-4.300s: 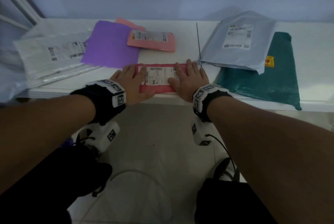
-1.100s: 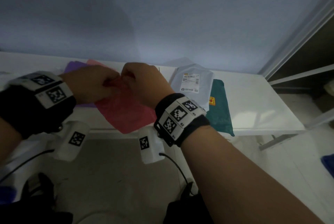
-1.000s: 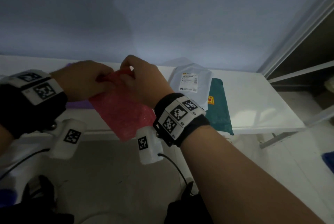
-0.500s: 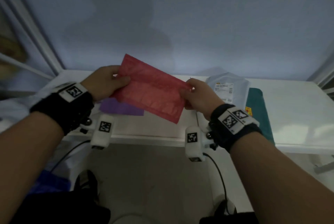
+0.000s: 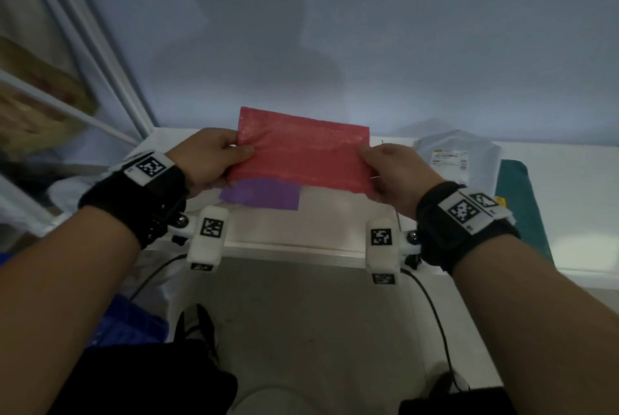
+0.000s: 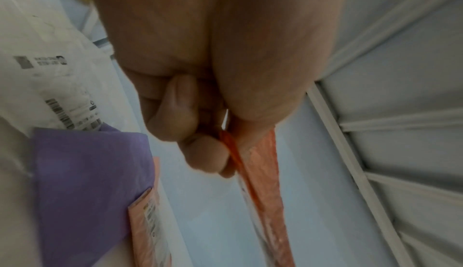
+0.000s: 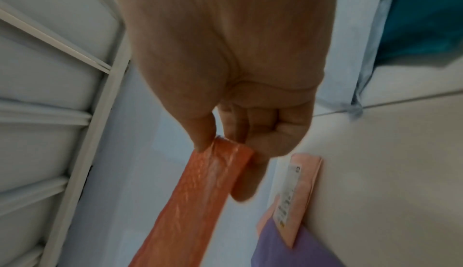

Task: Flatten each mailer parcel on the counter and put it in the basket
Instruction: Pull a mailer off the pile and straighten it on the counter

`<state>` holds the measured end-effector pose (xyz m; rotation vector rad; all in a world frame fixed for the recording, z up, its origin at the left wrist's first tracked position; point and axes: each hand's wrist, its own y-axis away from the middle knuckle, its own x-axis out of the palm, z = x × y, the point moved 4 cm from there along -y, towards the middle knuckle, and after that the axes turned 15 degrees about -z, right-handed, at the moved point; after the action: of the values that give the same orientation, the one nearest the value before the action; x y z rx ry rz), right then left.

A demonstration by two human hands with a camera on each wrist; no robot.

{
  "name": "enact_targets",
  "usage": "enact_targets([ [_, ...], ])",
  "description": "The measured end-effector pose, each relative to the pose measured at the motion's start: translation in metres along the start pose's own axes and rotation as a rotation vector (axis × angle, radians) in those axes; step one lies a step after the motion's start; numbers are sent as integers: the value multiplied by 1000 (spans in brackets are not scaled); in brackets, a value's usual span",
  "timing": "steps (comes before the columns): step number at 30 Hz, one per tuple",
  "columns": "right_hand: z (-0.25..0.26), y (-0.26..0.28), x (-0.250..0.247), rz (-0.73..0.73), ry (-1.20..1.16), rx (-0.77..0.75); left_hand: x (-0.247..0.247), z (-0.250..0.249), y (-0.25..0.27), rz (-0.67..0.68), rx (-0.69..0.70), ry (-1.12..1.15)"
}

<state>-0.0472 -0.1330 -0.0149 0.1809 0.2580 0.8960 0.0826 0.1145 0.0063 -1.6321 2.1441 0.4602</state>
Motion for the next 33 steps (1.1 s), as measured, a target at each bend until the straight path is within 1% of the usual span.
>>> enact_targets([
  [1,0,4,9,69,12,33,-6,0,0,-23,-27,39],
  [3,5,8,25,147,31,45,-19,-2,1,-70,-45,66],
  [4,11,8,33,158,49,32,-27,-3,2,-87,-49,56],
  [6,29,6,44,152,110,-22,-43,-6,5,-75,-48,40],
  [9,77,5,54,165,250,-120,-69,-14,15,-40,-52,138],
  [12,134,13,62,158,332,-179,-96,-27,32,-42,1,200],
  [14,164,26,74,194,379,-212,-116,-28,43,-61,37,215],
  [16,179,43,100,254,436,-237,-143,-19,58,-88,27,255],
  [20,176,82,178,378,567,-257,-207,25,99,-169,-26,232],
  [22,161,106,231,459,655,-287,-243,62,124,-250,-85,219],
  [25,136,134,295,569,747,-290,-279,119,149,-308,-191,262],
  [28,111,159,351,636,757,-247,-305,178,170,-383,-330,316],
  [33,62,186,416,673,803,-224,-329,269,188,-458,-534,298],
])
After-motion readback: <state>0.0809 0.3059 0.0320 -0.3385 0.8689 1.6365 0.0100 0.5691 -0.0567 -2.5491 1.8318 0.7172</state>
